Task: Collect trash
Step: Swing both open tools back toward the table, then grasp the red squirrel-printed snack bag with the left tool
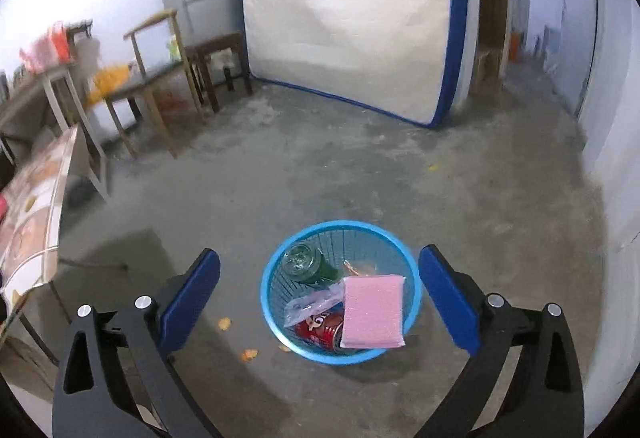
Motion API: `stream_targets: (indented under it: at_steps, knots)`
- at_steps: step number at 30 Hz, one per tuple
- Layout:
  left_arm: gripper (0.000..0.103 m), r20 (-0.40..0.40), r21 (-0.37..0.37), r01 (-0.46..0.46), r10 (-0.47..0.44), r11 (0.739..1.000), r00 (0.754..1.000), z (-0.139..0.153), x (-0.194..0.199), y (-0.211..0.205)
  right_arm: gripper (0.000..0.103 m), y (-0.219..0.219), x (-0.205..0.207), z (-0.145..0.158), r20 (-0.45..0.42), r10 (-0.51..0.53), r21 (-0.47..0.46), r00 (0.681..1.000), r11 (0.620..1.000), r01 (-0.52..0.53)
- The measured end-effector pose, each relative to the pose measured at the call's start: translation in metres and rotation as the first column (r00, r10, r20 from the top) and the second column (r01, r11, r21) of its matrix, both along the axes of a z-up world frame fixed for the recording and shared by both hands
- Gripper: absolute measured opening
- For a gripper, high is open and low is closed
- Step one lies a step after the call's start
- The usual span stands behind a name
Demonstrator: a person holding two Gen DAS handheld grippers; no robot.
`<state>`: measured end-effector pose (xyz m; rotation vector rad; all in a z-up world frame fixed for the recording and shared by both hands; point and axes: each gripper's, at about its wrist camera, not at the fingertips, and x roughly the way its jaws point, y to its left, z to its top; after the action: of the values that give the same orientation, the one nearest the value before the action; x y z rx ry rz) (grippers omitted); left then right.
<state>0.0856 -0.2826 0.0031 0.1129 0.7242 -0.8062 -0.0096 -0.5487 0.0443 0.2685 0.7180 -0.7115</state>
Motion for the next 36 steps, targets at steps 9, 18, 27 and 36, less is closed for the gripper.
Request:
stream_targets:
  at_steps: [9,18,27,36]
  knots:
    - [0.092,-0.007,0.041,-0.343,0.343,0.939,0.939,0.028,0.031,0.166,0.097,0.134,0.077,0.081,0.072,0.246,-0.110,0.967,0.965,-0.237]
    - [0.095,-0.026,-0.053,-0.695,0.695,0.717,0.718,0.047,0.046,0.319,0.097,0.266,0.130,0.104,0.140,0.441,-0.304,0.887,0.871,-0.385]
    - [0.095,0.181,-0.017,-0.753,0.743,0.658,0.645,0.056,0.063,0.365,0.097,0.353,0.162,0.096,-0.010,0.759,-0.374,0.651,0.601,-0.707]
    - [0.095,0.257,-0.091,-0.753,0.746,0.652,0.615,0.090,0.101,0.387,0.097,0.398,0.201,0.099,0.054,0.855,-0.415,0.517,0.490,-0.767]
